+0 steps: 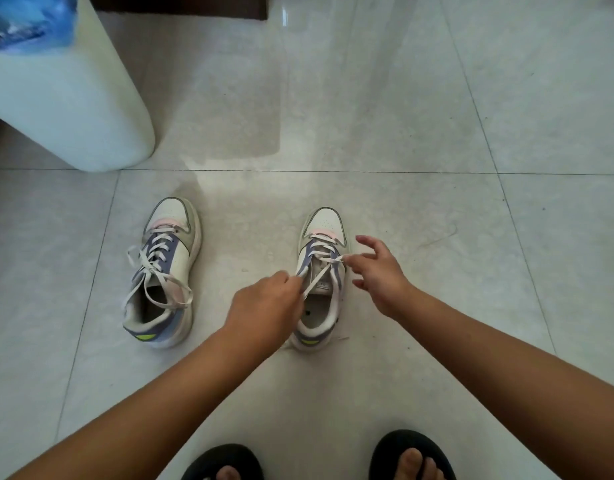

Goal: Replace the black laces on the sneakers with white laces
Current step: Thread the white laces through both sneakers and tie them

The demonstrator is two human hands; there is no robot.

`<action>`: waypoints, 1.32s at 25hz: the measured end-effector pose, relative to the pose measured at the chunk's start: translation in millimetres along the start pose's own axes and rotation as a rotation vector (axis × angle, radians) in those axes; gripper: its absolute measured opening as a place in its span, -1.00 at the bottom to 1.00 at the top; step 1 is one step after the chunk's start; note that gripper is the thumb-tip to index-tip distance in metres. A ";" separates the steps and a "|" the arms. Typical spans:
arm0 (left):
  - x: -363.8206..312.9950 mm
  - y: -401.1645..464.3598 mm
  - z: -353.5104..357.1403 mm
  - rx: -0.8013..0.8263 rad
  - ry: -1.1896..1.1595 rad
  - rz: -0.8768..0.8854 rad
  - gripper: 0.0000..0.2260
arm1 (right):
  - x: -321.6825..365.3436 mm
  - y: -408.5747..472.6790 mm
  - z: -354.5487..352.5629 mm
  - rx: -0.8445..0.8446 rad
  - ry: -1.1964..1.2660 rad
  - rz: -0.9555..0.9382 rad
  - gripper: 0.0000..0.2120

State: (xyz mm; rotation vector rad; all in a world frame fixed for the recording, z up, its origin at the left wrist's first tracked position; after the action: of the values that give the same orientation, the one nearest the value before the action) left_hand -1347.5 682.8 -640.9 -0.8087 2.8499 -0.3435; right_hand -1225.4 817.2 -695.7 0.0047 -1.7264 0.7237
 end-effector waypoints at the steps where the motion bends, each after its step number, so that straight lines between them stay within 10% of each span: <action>1: -10.6 9.0 1.0 0.025 -0.010 -0.009 -0.83 | 4.9 2.9 -0.7 0.032 -0.070 -0.056 -0.67; 10: -32.4 29.9 28.0 -0.123 0.188 0.136 -0.88 | 6.6 9.3 -12.1 0.394 -0.873 -0.542 -0.93; 18: -30.4 24.8 27.6 -0.168 0.042 0.151 -0.77 | 7.9 16.2 -8.7 0.155 0.363 0.245 -0.69; 28: -4.9 23.5 24.9 0.202 -0.642 -0.311 -0.85 | -0.4 10.8 -7.4 0.050 0.399 0.167 -0.89; 33: 8.4 -2.1 32.3 0.323 -0.893 -0.231 -0.83 | -12.2 -11.3 -0.5 0.311 -0.191 -0.112 -0.20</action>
State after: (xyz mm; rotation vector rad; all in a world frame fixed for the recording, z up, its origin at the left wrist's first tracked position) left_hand -1346.6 670.9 -672.2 -0.9187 1.8291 -0.3424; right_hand -1217.2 803.8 -701.2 0.3934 -1.7605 0.9245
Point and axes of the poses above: each hand's wrist, its own y-axis towards the middle knuckle, its own z-axis out of the palm, x = y × z, the point moved 2 cm from there along y, towards the middle knuckle, and after that the axes turned 15 degrees about -z, right-handed, at the moved point
